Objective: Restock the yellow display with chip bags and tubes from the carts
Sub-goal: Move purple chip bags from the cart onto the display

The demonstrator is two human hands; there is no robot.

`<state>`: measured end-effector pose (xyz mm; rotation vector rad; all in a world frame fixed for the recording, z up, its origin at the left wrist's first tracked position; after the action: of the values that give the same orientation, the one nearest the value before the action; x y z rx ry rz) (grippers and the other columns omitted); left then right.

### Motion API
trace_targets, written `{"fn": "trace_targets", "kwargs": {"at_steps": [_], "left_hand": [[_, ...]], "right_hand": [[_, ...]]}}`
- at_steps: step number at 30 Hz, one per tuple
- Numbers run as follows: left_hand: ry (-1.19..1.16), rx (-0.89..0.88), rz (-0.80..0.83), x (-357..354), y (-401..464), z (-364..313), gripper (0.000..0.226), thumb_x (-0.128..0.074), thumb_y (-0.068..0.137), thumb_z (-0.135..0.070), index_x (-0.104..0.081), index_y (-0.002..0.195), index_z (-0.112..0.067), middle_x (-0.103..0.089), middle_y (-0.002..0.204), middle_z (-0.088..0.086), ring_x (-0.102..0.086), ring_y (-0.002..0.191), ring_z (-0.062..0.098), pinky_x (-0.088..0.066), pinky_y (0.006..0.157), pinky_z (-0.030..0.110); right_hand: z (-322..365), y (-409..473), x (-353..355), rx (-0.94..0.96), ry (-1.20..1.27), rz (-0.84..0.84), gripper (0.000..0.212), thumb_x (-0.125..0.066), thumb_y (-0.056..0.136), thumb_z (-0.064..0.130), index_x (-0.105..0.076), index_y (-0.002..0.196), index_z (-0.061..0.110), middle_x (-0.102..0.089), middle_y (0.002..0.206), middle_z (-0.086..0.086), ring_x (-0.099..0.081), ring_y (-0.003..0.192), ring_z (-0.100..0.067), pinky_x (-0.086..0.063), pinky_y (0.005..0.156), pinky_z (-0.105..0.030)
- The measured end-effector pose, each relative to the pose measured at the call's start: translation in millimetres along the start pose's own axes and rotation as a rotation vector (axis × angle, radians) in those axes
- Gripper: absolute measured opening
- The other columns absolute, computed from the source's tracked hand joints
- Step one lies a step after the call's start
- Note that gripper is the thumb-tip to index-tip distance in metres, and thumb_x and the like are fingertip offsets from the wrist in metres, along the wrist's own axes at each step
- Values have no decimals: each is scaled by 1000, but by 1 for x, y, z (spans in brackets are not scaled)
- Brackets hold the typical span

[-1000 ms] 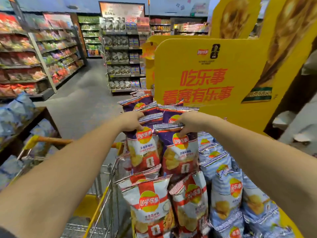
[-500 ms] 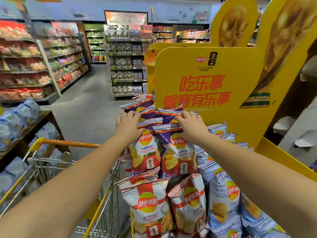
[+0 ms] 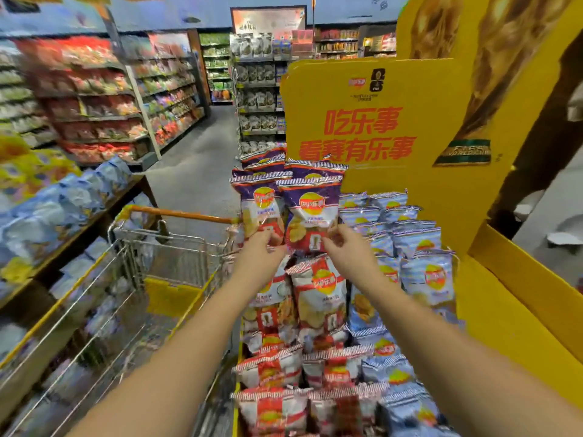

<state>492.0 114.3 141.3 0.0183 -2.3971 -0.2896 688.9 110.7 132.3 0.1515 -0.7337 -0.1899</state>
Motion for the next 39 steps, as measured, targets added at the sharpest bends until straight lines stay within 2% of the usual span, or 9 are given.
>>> {"fn": "trace_targets", "kwargs": {"at_steps": [5,9,13,18,26,30,33,36,39], "left_hand": [[-131,63,83,-40,-85,-14,6,-59,93,-23,-60,91,-17,-59,86,-5,-56,82,17,-42,71,30],[-156,39,249,-86,-155,-34,6,-59,92,-23,-62,96,-18,-62,91,-3,-57,83,16,-35,66,27],[-205,-11,424,-131,-226,-55,17,-62,91,-23,-64,103,-12,-63,98,0,-59,93,20,-38,74,26],[-187,-64,669,-185,-331,-87,11,-60,93,-24,-62,100,-15,-58,82,-7,-56,83,16,-35,66,25],[-78,-354,978,-271,-471,-183,14,-60,90,-28,-64,100,-19,-66,105,-1,-59,100,17,-41,82,27],[-17,-469,1123,-323,-548,-233,15,-59,91,-27,-63,101,-16,-66,103,3,-61,96,20,-43,79,28],[15,-532,1218,-364,-603,-268,19,-59,94,-31,-62,104,-16,-65,100,1,-60,94,19,-41,72,27],[50,-580,1300,-403,-661,-311,19,-59,94,-31,-64,105,-16,-67,102,4,-61,97,21,-44,78,29],[31,-612,1369,-434,-714,-354,10,-60,92,-31,-61,96,-21,-66,96,0,-59,90,18,-46,80,30]], "right_hand": [[-49,-102,2,-216,273,-29,10,-60,92,22,-63,96,13,-63,87,-2,-57,83,-17,-37,69,-25],[-88,-197,10,-354,305,-60,9,-61,92,20,-58,84,23,-61,83,3,-55,81,-17,-39,69,-26],[-121,-307,31,-521,273,-115,7,-58,93,30,-61,94,24,-64,87,8,-59,74,-10,-42,62,-21],[-161,-449,68,-724,202,-225,7,-59,90,34,-62,88,28,-66,85,8,-61,81,-13,-44,73,-29],[-201,-646,153,-988,272,-498,5,-59,92,23,-61,87,23,-68,89,-10,-57,75,-17,-45,71,-28],[-228,-734,194,-1085,272,-624,4,-57,94,22,-59,93,25,-67,87,-4,-57,72,-14,-37,52,-13],[-251,-792,221,-1145,258,-663,4,-57,94,28,-60,97,29,-67,89,-2,-58,74,-11,-40,60,-19],[-280,-854,253,-1199,268,-710,6,-59,93,29,-62,99,30,-65,89,8,-57,79,-8,-42,72,-25],[-297,-900,293,-1221,287,-761,8,-58,94,25,-61,97,31,-60,83,12,-56,82,-11,-40,66,-13]]}}
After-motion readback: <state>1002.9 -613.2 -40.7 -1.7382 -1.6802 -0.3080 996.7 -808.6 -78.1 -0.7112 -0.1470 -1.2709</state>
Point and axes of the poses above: each hand's wrist, its own y-axis towards the middle knuckle, its own x-axis out of the back of the hand, z = x × y, the point moved 5 cm from there along y, towards the middle knuckle
